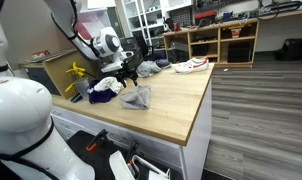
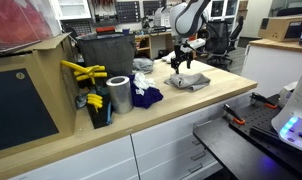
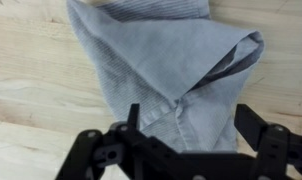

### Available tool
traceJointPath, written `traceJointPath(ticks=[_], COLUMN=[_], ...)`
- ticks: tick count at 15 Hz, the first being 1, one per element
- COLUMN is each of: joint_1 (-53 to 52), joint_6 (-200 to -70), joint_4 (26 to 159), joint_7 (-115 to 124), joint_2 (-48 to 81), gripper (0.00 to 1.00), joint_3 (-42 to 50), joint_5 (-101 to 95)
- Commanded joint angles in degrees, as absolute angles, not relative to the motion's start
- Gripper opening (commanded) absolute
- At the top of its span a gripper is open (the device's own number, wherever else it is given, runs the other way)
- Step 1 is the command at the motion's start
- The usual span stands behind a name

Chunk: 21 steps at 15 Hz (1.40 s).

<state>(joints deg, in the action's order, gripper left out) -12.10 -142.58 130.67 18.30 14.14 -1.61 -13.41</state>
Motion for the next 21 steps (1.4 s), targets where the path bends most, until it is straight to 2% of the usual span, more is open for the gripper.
traceJointPath(ticks=[1,15,16,17,21], joint_1=[-9.35,-6.14,-6.47,-6.74,-7.96], joint_6=[-143.55,-146.47,-147.05,-147.71,-149.80], joint_4=[133.72,135.13,135.11,135.17,135.19], joint_7=[17.95,25.56,27.04,27.98,31.35], joint_2=[8.16,15.21,15.91,16.53,18.39], gripper=[1.00,1.00,0.75,0.74,0.42], joint_3=[-1.48,1.14,1.82,2.35,3.95], joint_5=[-10.71,-7.13,-7.67,-7.86,-7.63])
